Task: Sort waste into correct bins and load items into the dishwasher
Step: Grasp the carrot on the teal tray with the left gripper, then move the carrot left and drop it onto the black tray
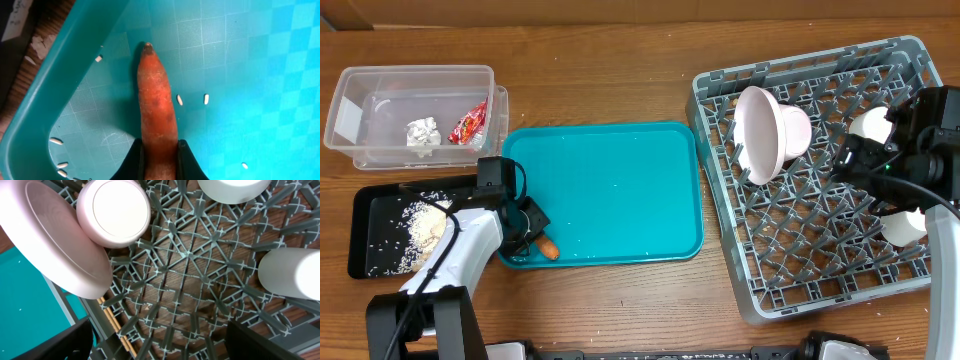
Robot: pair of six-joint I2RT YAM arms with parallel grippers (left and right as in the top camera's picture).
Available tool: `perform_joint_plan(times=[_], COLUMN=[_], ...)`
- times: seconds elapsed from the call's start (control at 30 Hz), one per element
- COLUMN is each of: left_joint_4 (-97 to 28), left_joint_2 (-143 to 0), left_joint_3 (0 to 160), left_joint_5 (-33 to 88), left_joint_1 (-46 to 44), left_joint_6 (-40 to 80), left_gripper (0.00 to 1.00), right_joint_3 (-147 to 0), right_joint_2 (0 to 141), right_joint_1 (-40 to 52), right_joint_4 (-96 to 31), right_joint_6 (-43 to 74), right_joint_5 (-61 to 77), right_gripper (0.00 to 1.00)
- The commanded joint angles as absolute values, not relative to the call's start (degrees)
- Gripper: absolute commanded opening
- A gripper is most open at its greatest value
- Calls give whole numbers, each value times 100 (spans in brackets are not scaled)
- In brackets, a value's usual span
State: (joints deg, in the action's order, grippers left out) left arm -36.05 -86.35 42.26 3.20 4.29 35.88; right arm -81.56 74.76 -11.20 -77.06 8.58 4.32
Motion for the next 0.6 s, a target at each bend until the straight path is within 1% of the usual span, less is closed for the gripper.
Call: perform_joint_plan(times=[0.0,0.3,0.57], left_joint_4=[-3581,-4370,-4576], left_joint_2=[-8617,-8613,-8611], left_joint_3=[4327,5155,5277], left_joint_5=[287,246,222], left_joint_1=[412,414,421], left_joint_6=[3498,3210,3208], left_gripper=[4,4,4], right_joint_3=[-8134,-8134,-8134], right_joint_2=[7483,7483,7483], right_joint_1=[-1133,-1133,-1133], right_joint_4=[-7684,-7686,-7684], right_joint_6=[875,875,873], right_joint_5=[482,482,480], right_gripper=[87,87,87])
